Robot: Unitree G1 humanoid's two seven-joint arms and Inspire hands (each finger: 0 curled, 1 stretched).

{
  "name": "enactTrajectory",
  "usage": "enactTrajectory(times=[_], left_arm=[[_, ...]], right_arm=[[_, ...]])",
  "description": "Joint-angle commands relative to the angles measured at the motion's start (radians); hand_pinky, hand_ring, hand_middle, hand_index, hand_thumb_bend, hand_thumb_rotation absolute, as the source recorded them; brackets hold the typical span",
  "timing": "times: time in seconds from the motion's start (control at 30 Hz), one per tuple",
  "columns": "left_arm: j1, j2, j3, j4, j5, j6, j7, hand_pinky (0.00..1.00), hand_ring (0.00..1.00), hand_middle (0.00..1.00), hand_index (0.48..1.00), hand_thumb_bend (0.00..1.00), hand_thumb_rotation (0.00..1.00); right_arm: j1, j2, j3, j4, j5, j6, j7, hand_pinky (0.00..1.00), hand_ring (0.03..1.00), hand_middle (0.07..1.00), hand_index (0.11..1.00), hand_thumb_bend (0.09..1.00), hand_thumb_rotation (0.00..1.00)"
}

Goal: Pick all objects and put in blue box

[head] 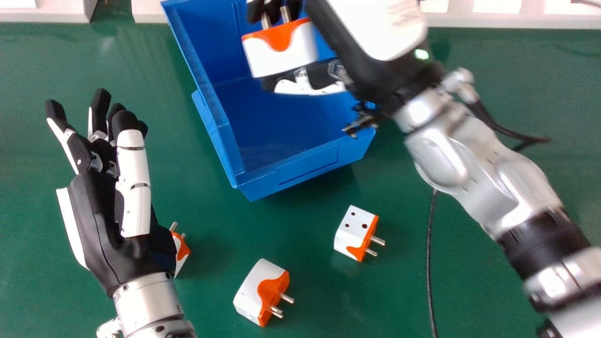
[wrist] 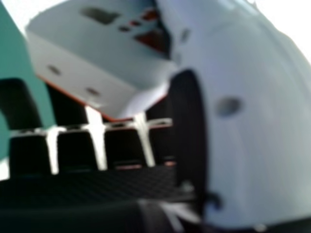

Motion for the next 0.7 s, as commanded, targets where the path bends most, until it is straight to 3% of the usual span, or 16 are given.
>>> enactTrajectory(times=[0.0,0.13,0.23,0.4,0.57,0.67], left_arm=[[-0.008,-0.109,0.001,-0.013,0.016,-0.017,0.010,0.87,0.93,0.93,0.908,0.42,0.48],[-0.015,-0.104,0.003,-0.009,0.013,-0.021,0.007,0.86,0.92,0.93,0.909,0.42,0.48],[-0.015,-0.097,0.006,-0.013,0.019,-0.016,0.006,0.86,0.93,0.93,0.913,0.42,0.49],[-0.019,-0.093,0.009,-0.015,0.017,-0.012,0.005,0.87,0.93,0.94,0.916,0.42,0.51],[-0.029,-0.095,0.012,-0.011,0.030,-0.006,0.012,0.86,0.93,0.94,0.913,0.42,0.52],[-0.037,-0.098,0.012,-0.009,0.030,-0.002,0.014,0.86,0.92,0.93,0.910,0.41,0.52]], right_arm=[[-0.123,0.043,0.024,0.156,-0.010,0.022,-0.027,0.35,0.435,0.488,0.505,0.500,0.00],[-0.205,0.105,0.074,0.380,-0.027,0.109,0.006,0.38,0.446,0.478,0.514,0.500,0.00],[-0.228,0.138,0.120,0.483,-0.039,0.195,0.071,0.38,0.464,0.493,0.497,0.500,0.00],[-0.248,0.158,0.181,0.532,-0.060,0.289,0.167,0.32,0.463,0.543,0.508,0.494,0.00],[-0.269,0.166,0.199,0.541,-0.051,0.332,0.254,0.30,0.440,0.545,0.536,0.490,0.00],[-0.286,0.169,0.219,0.542,-0.060,0.360,0.323,0.31,0.456,0.555,0.533,0.490,0.00]])
